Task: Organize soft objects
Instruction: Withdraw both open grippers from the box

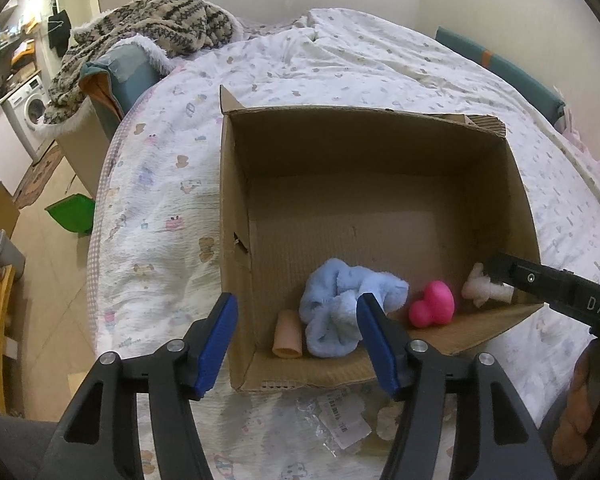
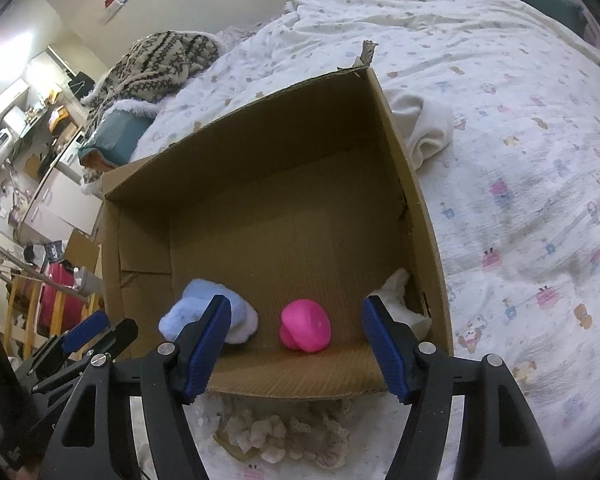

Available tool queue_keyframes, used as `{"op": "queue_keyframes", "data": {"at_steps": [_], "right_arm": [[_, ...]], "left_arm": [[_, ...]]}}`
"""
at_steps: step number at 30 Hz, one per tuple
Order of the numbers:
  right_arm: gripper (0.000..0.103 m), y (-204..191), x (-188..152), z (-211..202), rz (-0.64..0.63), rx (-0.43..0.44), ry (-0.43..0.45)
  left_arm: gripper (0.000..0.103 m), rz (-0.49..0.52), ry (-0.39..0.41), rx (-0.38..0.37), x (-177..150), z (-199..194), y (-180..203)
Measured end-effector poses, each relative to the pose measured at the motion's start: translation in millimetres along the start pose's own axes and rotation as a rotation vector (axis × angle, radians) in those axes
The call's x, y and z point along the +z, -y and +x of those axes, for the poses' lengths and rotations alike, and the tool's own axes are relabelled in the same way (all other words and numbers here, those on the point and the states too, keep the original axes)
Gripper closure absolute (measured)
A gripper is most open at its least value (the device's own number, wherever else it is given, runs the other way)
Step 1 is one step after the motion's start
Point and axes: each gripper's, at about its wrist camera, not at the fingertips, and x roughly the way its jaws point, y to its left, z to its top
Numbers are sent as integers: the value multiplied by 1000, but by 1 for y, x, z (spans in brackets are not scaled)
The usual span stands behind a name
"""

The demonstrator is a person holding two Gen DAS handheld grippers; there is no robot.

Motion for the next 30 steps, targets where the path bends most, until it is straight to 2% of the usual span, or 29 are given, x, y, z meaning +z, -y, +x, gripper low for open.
{"op": "queue_keyframes", "data": {"at_steps": [17,30], "right_arm": [[31,-3,-3,-7,2,7,9],[31,-6,-21,-30,-21,-4,20]], "left_arm": [[44,-19,11,12,-9,-16,-6],[44,-41,5,25,-33,-32,-12]]}}
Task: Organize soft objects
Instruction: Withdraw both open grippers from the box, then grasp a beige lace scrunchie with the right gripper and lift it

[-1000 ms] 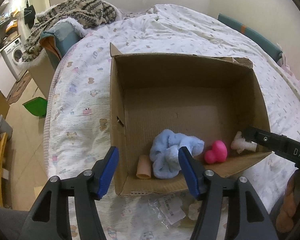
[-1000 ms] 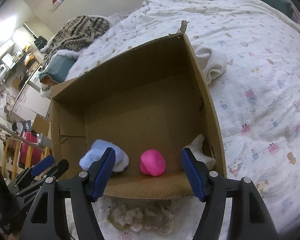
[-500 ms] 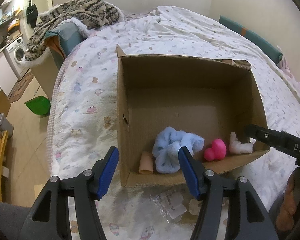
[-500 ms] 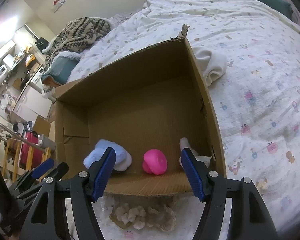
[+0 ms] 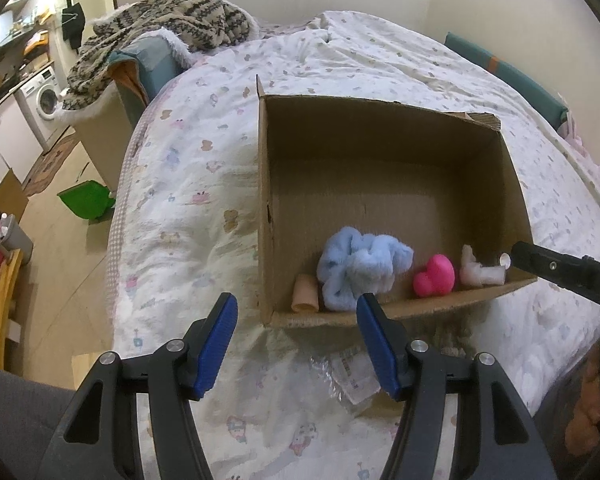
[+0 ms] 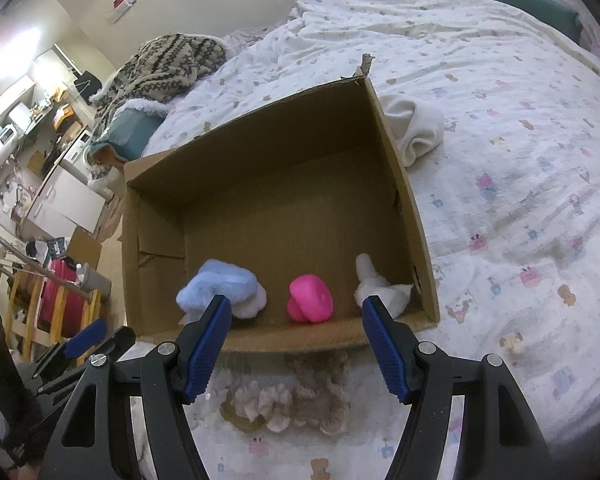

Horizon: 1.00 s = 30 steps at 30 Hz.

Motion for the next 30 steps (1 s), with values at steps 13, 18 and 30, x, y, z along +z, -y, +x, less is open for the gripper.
{"op": "queue_keyframes", "data": {"at_steps": [13,18,30], "right_arm": [[31,9,-24,-18,40,6,-3],[31,12,-34,-18,50,8,-15],[31,42,-49,7,187,53,-138]], "left_arm": [[44,-4,-12,-2,-20,-10,1],[44,-34,-26,-11,-27,-11,-2],[44,-100,-64,-1,-35,-2,-15]]}}
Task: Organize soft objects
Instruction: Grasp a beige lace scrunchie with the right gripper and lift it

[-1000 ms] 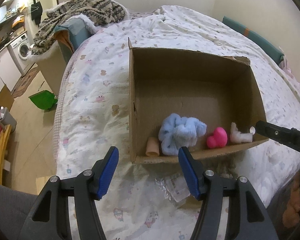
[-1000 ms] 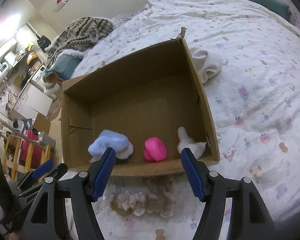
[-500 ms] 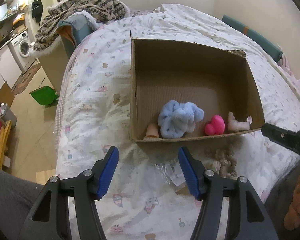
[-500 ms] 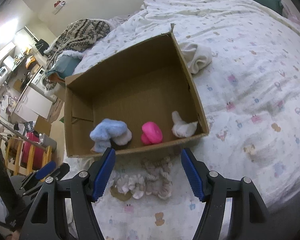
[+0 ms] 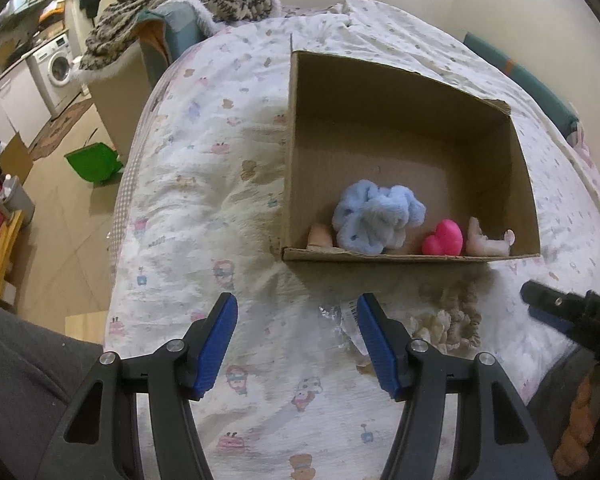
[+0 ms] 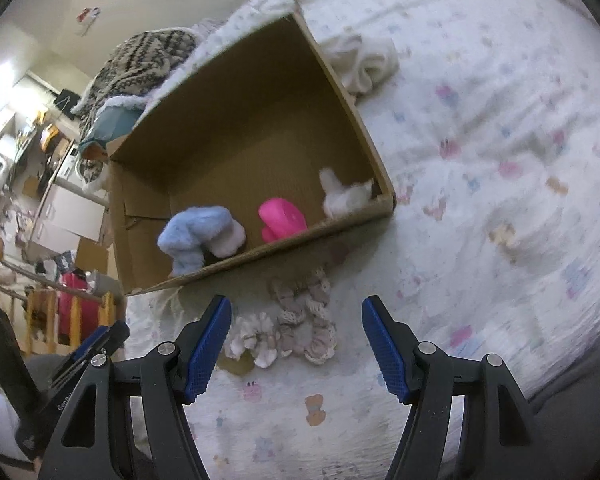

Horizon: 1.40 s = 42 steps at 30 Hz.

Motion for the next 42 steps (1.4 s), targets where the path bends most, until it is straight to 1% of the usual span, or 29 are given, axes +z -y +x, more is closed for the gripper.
{"op": "queue_keyframes", "data": {"at_steps": [4,9,11,12,13,15,16,17,18,20,21,23,25,32,36,40,42], "right_arm": [[31,4,-4,21,21,-22,-95],[31,6,-2,47,43,-28,-161],[38,1,0,57,16,-57,-176],[45,-1,3,62,4,-67,-183],[48,-3,4,67,-2,-69,-191],[48,-6,7,74,-9,-80,-191],[51,-8,8,77,-15,-95,-190],[55,-9,8,80,-25,-108,-190],[65,-11,7,84,-39,-123,-195],[72,-12,9,87,-52,-130,-206],[84,-13,8,88,-55,-123,-214],[88,-15,7,86,-68,-115,-217],[90,-16,5,79,-78,-117,-197],[90,-14,0,34,-36,-37,-101],[90,-8,-1,13,-16,-2,-67],[90,-1,-3,4,-5,14,-54],[90,-3,-3,6,-5,15,-51]], "left_arm": [[44,-37,-19,-10,1,5,-7],[44,-70,-40,-18,1,9,-11],[44,-76,-45,-19,1,10,-12],[44,-78,-46,-18,1,10,-12],[44,-80,-48,-19,1,11,-12],[44,-80,-52,-20,1,13,-12],[44,-79,-54,-19,1,13,-12],[44,-77,-55,-18,1,14,-11],[44,-75,-56,-17,1,15,-11],[44,-74,-59,-17,1,16,-10],[44,-74,-62,-19,2,17,-10],[44,-75,-70,-22,2,20,-10],[44,-82,-80,-24,1,23,-10],[44,-139,-122,-39,0,32,-20],[44,-161,-175,-92,-2,48,-16],[44,-136,-246,-149,-4,71,4],[44,-119,-265,-163,-4,79,13]]}}
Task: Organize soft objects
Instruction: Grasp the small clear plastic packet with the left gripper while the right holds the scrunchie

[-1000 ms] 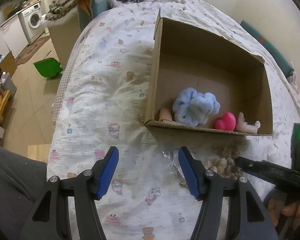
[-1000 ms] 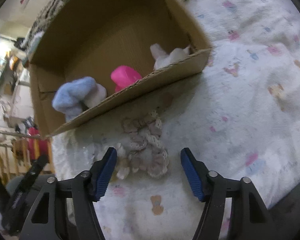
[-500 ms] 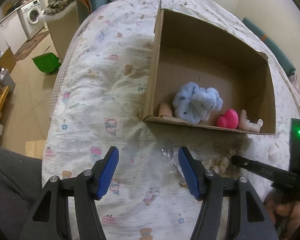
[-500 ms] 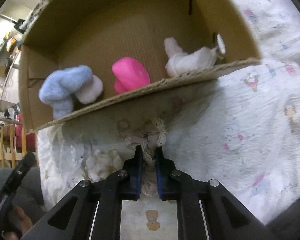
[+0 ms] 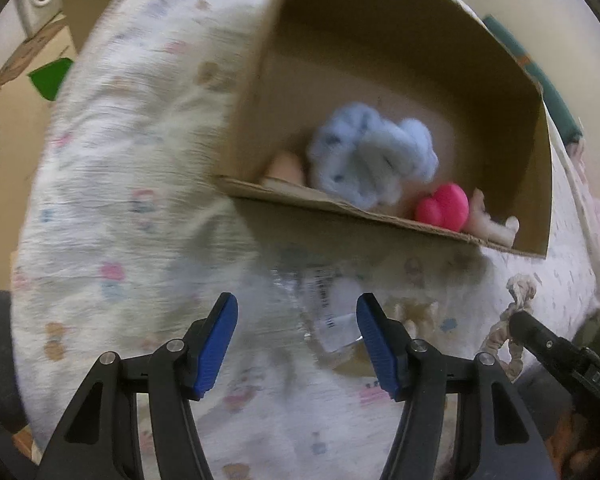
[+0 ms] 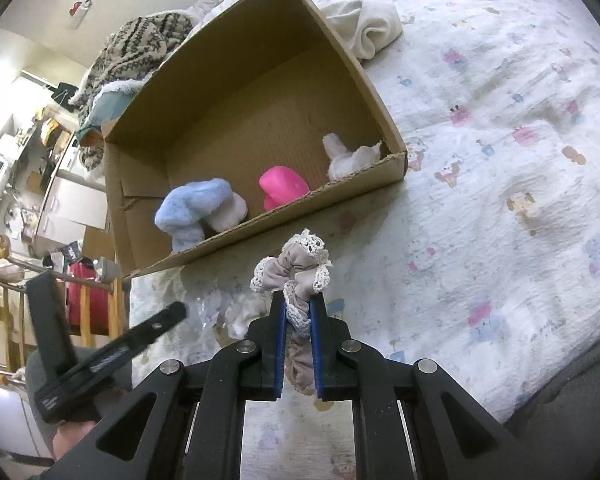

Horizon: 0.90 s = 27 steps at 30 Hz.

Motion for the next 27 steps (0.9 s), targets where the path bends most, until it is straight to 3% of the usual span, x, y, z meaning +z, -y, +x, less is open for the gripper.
{"op": "queue_keyframes", "data": {"at_steps": [8,10,12,14,20,27], "right_arm": [[90,3,-1,2,16,-4,-2],[90,4,-1,3,21,-6,-3],[90,2,0,4,19,-6,-4],[90,1,0,4,16,-8,-2],[90,-1,-1,5,8,-8,-2],[90,-5,-2,6,-11,-13,-4]], "left_arm": [[44,14,-69,-36,3,31,13],[53,35,-57,-40,3,33,20],[78,62,-55,-43,2,34,25],[90,70,-60,-53,0,34,28],[90,53,0,-48,-5,16,21],[90,27,14,22,-21,-5,7]]}}
